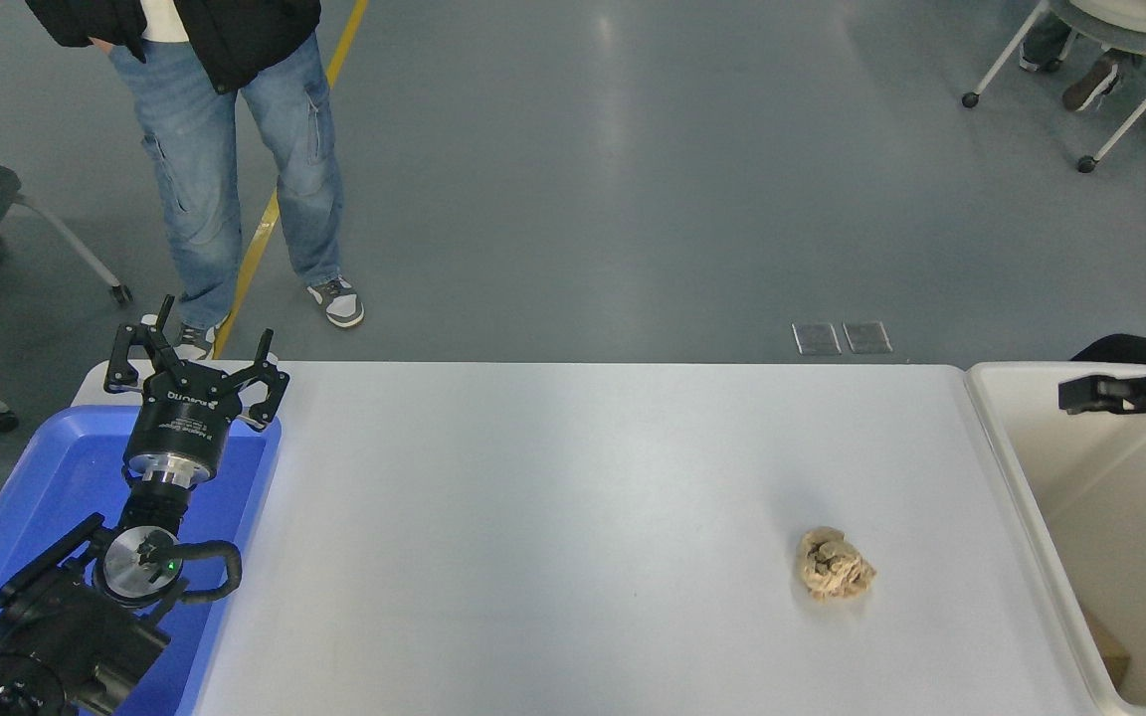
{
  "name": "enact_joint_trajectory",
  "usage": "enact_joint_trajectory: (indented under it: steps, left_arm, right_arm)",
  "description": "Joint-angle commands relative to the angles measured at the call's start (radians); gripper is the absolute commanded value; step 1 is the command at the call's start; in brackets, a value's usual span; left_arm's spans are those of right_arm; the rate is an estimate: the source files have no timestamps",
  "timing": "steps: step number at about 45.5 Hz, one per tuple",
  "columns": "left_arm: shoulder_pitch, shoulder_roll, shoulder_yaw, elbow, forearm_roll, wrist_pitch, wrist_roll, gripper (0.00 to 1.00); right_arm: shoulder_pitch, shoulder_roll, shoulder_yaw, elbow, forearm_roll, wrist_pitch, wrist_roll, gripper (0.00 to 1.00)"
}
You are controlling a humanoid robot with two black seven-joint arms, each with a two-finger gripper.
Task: Pick up foil plate and place in dustbin
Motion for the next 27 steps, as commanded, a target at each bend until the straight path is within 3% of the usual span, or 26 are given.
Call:
enact_joint_trajectory:
  steps: [1,6,9,27]
  left_arm:
    - [0.001,0.0,0.0,0.0,0.0,-0.001,0.001,1.0]
    - [0.001,0.0,0.002,0.0,0.0,-0.001,-0.001,1.0]
    - [0.001,0.0,0.0,0.0,0.0,-0.001,-0.001,1.0]
    - [0.005,0.0,0.0,0.0,-0.001,0.007,-0.004,1.0]
  right_arm:
    - [0.442,0.139,-0.104,0.192,0.226,0.219,0.0,1.0]
    - [0.502,0.23,-0.104,0.191,0.414,0.219,0.0,1.0]
    - [0.509,0.273,-0.104,0.192,0.467,0.219,-0.001,1.0]
    - [0.417,0.302,-0.132,0.381,0.493,0.219,-0.009,1.0]
